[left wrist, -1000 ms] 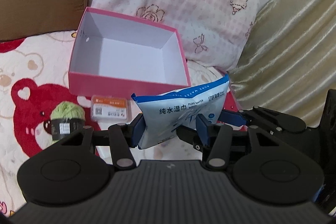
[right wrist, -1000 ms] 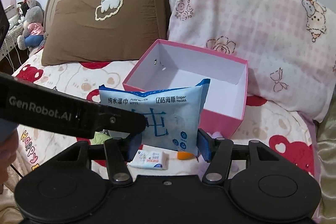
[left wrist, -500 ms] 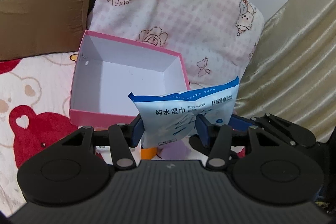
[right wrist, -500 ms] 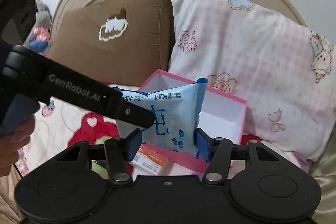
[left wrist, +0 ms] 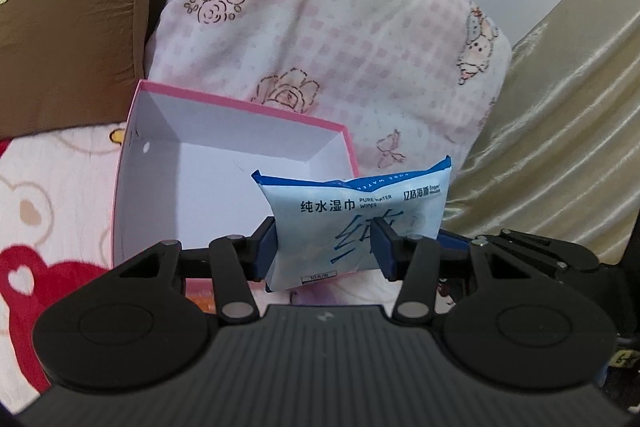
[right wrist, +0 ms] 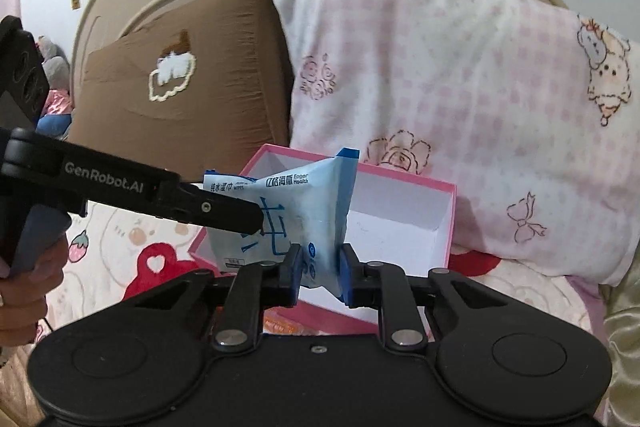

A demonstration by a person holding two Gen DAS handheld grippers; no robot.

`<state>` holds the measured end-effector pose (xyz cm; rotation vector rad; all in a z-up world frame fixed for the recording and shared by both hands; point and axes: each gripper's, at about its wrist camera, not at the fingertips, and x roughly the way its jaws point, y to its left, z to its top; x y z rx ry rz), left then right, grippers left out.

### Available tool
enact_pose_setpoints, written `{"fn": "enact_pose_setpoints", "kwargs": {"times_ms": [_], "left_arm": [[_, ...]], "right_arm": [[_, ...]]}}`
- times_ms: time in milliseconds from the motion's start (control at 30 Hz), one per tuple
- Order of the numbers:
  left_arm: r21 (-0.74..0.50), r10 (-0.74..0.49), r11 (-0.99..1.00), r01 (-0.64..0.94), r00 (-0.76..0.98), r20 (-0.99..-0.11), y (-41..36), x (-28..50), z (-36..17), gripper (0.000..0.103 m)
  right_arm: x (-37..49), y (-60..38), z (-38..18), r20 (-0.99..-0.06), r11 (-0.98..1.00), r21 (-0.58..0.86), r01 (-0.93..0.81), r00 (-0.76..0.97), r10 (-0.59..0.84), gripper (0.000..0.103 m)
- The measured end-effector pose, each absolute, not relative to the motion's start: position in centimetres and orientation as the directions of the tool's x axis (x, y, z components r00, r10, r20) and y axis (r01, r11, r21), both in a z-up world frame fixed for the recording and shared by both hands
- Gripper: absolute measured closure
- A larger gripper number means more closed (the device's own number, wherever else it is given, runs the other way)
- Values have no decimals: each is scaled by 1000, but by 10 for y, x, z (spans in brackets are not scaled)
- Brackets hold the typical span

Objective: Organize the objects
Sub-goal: 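Lift the wipes pack with the left gripper and carry it over the pink box, then lower the wipes pack into the pink box and open the left gripper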

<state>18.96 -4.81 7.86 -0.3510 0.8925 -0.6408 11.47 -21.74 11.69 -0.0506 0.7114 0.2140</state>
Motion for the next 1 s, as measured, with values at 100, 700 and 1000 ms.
{"fn": "enact_pose_setpoints", "kwargs": {"times_ms": [100,700,1000], "left_arm": [[-524,-635,772,360,456,-624,-58,208,72,55],[-301,-441,889,345,469,-765,-145,306,-9,56],[-408,-460,888,213,386,-800,-140,336,-48,53]], "right_arm": [[130,-219,111,-660,978,2,-210,734,159,80],[231,-255,15,-716,991,17,-135,690,106,73],[268,-261,-7,-766,988,12,-151,634,106,72]]}}
